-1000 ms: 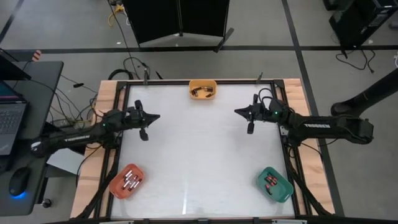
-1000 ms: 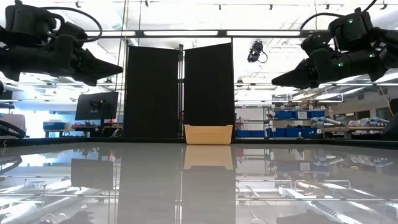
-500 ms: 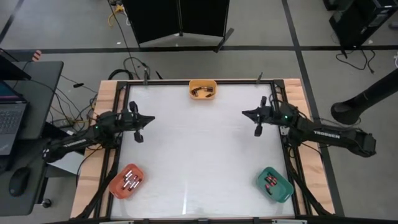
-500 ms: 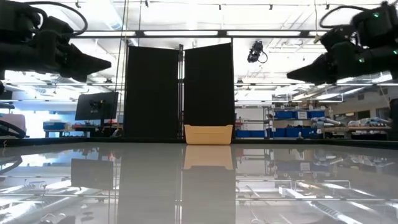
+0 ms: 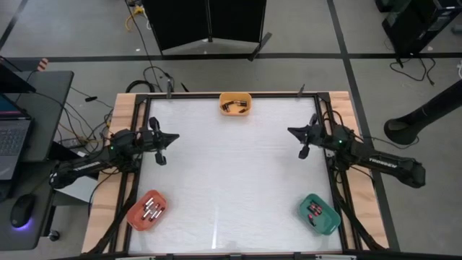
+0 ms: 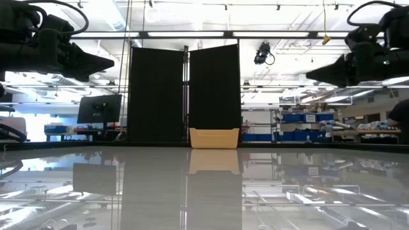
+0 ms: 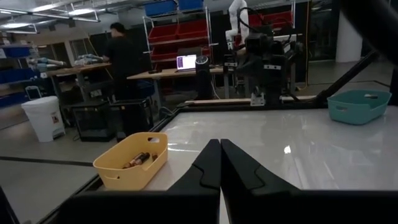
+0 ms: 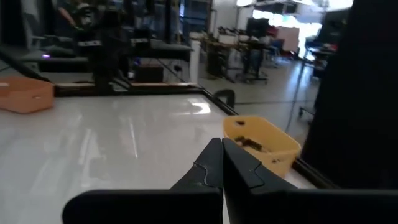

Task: Sort batteries
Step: Return To Home Position

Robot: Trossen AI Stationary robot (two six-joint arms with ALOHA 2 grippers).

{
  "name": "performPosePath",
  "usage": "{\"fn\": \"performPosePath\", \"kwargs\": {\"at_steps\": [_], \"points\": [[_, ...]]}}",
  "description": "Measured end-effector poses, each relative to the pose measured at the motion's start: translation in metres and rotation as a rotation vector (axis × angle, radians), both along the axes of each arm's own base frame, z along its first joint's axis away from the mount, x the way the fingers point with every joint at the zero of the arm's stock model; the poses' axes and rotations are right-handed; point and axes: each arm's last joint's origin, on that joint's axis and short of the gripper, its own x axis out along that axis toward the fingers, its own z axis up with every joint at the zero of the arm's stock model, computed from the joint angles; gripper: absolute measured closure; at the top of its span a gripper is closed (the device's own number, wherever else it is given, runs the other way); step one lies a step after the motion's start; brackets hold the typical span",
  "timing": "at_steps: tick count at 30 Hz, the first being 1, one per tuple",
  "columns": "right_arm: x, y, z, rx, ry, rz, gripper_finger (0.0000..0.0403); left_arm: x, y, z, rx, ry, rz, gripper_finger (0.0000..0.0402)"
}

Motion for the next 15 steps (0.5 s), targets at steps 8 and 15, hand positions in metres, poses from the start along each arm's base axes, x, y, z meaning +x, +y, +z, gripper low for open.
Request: {"fn": "performPosePath", "kwargs": {"at_steps": [8, 15], "points": [[-0.009, 0.010, 0.005, 0.015, -0.024, -0.065, 0.0398, 0.000, 0.001, -0.003, -0.020, 0.023, 0.034, 0.0394], [-0.013, 0.008, 0.002, 0.149, 0.095, -0.181, 0.0393, -0.001, 0.004, -0.006, -0.095, 0.031, 0.122, 0.0394]]}}
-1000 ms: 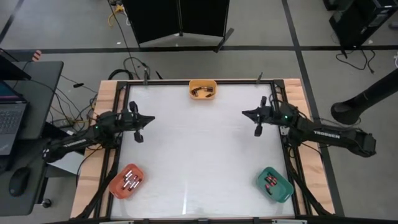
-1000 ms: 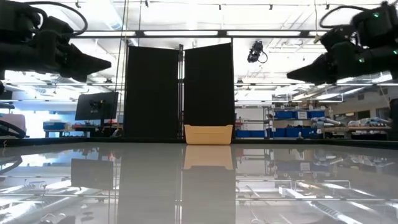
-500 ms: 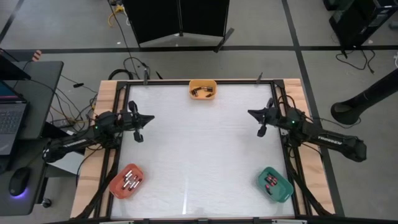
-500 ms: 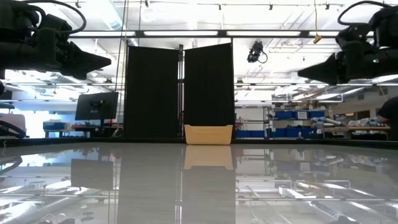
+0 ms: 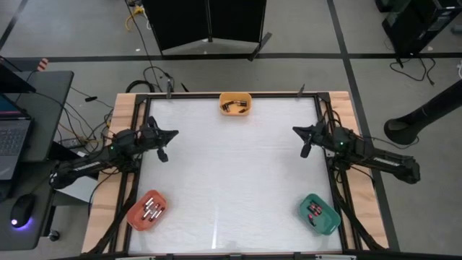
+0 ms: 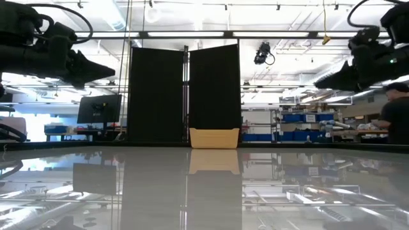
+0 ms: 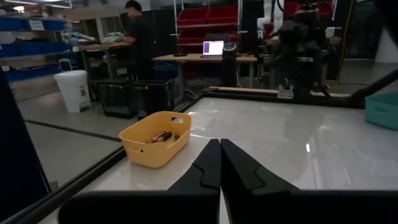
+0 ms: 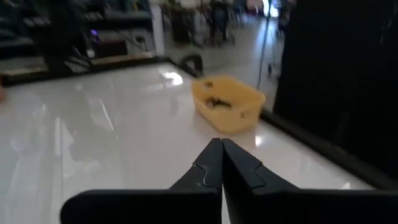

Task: Sort batteries
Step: Return To Home Position

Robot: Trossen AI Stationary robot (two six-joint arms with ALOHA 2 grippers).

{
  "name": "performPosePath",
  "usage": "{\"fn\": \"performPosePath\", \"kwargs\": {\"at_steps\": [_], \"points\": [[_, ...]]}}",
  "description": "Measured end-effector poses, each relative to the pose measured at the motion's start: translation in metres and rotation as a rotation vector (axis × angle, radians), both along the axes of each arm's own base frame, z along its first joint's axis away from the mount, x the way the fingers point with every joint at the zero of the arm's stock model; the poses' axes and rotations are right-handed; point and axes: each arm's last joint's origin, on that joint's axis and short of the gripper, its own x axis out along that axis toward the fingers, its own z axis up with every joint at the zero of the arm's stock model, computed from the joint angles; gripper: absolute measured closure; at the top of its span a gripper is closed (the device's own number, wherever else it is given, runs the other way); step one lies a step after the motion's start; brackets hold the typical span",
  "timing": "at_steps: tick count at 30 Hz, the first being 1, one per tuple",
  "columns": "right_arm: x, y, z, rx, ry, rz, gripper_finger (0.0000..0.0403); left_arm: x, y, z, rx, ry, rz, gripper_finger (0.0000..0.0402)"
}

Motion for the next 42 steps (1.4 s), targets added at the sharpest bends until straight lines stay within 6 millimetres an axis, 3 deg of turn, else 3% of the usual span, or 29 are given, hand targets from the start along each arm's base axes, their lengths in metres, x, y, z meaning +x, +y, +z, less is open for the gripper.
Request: {"fn": "performPosePath", "kwargs": {"at_steps": [13, 42], "points": [[0.001, -0.001, -0.005, 0.184, -0.016, -0.047, 0.0375, 0.000, 0.000, 0.000, -0.012, -0.002, 0.015, 0.0394], [0.003, -0.001, -0.006, 0.158, 0.012, -0.040, 0.0375, -0.001, 0.000, 0.012, 0.034, -0.119, 0.018, 0.0394]]}}
